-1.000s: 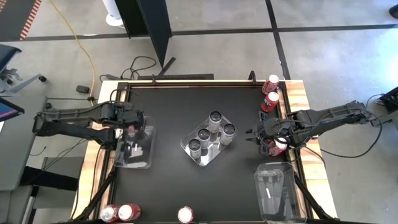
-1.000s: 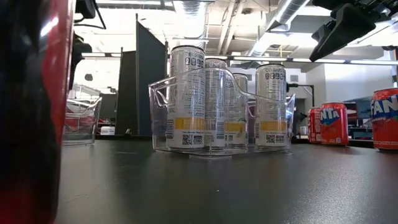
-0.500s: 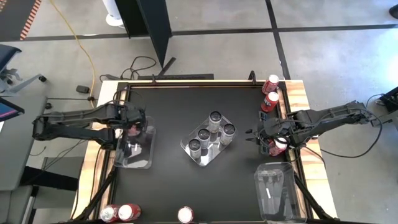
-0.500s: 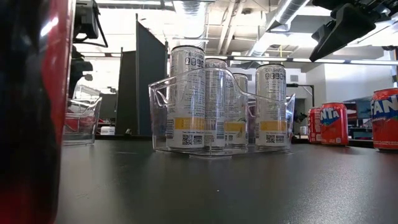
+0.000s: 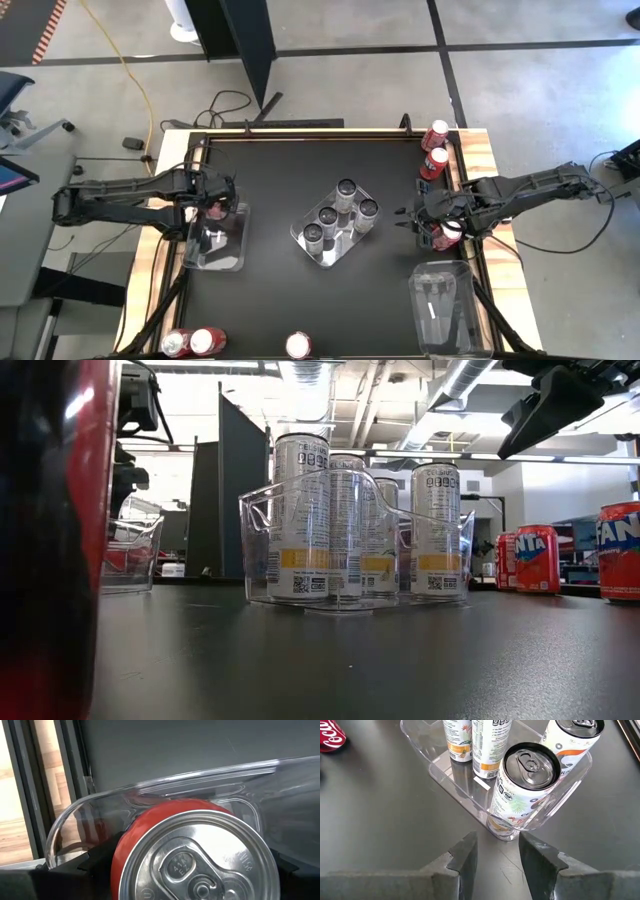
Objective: Sort soda cans
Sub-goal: Put the orange soda can into the left transparent bin
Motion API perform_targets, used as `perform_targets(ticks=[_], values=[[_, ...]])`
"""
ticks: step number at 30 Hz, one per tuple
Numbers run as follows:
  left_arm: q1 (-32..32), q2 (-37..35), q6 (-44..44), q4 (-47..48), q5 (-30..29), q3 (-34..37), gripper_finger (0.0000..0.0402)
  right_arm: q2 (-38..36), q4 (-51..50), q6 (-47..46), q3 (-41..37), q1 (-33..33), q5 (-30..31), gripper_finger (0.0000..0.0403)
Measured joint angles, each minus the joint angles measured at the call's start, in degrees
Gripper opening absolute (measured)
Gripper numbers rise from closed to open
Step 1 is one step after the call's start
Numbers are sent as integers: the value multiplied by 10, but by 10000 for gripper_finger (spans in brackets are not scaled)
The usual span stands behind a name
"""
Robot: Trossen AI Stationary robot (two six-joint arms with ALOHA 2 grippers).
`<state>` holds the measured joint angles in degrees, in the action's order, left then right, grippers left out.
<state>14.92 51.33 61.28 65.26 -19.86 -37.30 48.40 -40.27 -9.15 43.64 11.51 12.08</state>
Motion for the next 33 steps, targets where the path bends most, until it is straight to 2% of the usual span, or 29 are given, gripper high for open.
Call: perform_targets(ticks=[9, 20, 33], values=[[0, 0, -12, -16, 9, 0, 340, 0, 0, -4, 0, 0, 0, 161], [0, 0, -27, -16, 15, -1, 345, 0, 0, -5, 0, 0, 0, 161], [0, 0, -36, 25, 14, -40, 346, 0, 0, -5, 0, 0, 0, 161]])
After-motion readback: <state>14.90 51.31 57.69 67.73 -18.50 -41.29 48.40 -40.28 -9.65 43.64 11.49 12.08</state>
